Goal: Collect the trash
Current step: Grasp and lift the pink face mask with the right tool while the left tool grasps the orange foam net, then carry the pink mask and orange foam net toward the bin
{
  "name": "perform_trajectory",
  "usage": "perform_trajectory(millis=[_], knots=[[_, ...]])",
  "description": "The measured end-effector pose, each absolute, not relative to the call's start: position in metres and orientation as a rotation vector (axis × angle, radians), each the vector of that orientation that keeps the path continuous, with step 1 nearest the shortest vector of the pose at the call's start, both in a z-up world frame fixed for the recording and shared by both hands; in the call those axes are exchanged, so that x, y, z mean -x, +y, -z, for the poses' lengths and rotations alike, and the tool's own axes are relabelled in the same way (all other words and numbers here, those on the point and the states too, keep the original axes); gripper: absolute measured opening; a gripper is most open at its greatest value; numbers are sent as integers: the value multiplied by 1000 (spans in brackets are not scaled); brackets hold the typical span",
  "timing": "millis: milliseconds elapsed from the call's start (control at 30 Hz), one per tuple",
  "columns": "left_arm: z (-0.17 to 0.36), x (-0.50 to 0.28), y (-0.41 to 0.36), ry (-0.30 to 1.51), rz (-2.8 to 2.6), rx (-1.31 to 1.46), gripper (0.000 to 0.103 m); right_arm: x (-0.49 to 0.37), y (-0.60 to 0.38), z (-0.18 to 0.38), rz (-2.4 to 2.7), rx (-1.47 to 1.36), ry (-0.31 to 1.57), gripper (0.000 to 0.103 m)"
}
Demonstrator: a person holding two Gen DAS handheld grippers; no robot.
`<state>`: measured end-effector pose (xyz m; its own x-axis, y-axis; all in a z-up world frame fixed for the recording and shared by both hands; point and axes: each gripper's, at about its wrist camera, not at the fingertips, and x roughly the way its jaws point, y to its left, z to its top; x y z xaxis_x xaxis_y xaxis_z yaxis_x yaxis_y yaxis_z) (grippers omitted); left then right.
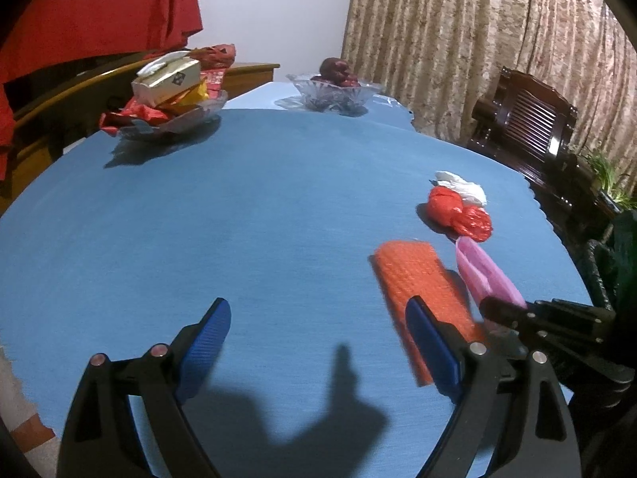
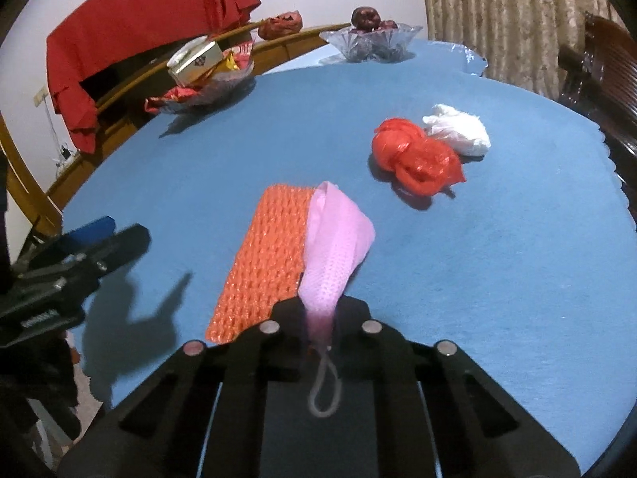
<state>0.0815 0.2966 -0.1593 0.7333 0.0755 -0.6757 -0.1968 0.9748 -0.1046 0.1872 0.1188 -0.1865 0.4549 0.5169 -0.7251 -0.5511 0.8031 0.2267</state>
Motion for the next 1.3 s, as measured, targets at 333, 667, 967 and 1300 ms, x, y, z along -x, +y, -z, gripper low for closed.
perform_trajectory(millis=[333,667,967,1300], knots=[[169,-101,246,767,-64,156,87,-192,69,174,-561,41,843,9],[194,-121,220,840,-51,165,80,-195,30,179,-493,22,851,9],[200,-128,199,871,35,175,26,-193,19,177,-489,12,846,9],[175,-126,174,823,79,165,19,-189,2,162,-473,-6,823,9]])
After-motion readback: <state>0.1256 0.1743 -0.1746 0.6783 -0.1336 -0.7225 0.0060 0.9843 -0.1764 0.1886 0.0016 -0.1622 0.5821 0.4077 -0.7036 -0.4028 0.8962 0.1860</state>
